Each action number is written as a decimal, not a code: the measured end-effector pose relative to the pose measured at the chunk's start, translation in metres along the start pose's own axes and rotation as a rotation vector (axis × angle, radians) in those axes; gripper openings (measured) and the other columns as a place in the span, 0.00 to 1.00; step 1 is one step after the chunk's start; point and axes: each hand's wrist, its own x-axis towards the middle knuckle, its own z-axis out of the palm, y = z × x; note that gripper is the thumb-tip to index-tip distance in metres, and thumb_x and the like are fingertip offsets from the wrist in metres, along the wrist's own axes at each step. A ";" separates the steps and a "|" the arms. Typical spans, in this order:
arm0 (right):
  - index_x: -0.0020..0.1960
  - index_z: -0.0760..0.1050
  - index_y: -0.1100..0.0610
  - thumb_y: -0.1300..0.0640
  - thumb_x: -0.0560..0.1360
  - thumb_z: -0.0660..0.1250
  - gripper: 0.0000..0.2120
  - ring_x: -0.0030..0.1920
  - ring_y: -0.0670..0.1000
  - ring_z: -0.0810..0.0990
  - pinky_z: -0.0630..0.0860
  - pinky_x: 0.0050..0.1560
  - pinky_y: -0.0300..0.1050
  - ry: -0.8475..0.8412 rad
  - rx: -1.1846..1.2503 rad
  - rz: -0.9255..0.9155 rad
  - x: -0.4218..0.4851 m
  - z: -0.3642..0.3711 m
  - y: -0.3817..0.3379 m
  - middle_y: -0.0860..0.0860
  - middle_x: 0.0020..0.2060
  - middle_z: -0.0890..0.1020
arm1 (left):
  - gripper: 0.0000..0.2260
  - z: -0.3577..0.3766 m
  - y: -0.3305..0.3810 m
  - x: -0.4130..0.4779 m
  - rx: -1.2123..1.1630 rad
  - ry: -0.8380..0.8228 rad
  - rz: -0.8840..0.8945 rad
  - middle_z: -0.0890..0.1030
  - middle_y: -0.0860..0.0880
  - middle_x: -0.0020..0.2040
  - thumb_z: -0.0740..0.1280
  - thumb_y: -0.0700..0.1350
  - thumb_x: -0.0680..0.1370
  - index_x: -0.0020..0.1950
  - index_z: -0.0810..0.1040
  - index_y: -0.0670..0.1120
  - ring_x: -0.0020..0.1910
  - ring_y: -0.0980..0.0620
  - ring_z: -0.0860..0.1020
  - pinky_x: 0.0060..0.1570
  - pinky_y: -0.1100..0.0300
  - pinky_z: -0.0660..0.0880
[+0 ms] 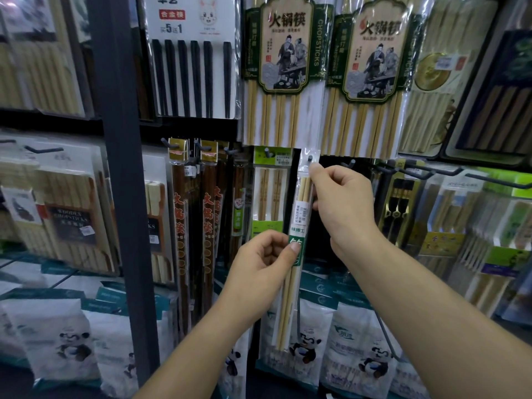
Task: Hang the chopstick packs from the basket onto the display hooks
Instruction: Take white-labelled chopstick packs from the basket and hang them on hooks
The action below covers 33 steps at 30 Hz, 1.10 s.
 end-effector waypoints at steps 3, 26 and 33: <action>0.31 0.74 0.58 0.51 0.80 0.67 0.20 0.26 0.41 0.71 0.73 0.30 0.36 0.002 -0.044 -0.018 0.001 -0.001 0.005 0.43 0.23 0.71 | 0.05 0.001 -0.002 0.001 0.021 -0.006 -0.008 0.79 0.58 0.37 0.71 0.46 0.81 0.46 0.81 0.56 0.38 0.60 0.77 0.39 0.64 0.76; 0.83 0.41 0.44 0.29 0.77 0.45 0.39 0.80 0.40 0.52 0.53 0.81 0.49 -0.418 -0.072 0.015 -0.013 0.006 0.092 0.43 0.82 0.51 | 0.11 0.039 0.009 0.070 -0.156 -0.010 -0.190 0.77 0.78 0.39 0.55 0.47 0.88 0.56 0.71 0.64 0.40 0.85 0.72 0.38 0.85 0.66; 0.83 0.45 0.50 0.31 0.78 0.43 0.40 0.73 0.32 0.53 0.52 0.64 0.18 -0.479 -0.164 -0.007 0.027 0.011 0.107 0.43 0.80 0.55 | 0.16 0.043 -0.006 0.109 -0.015 0.058 -0.217 0.77 0.63 0.53 0.55 0.50 0.88 0.74 0.72 0.49 0.51 0.71 0.76 0.43 0.81 0.68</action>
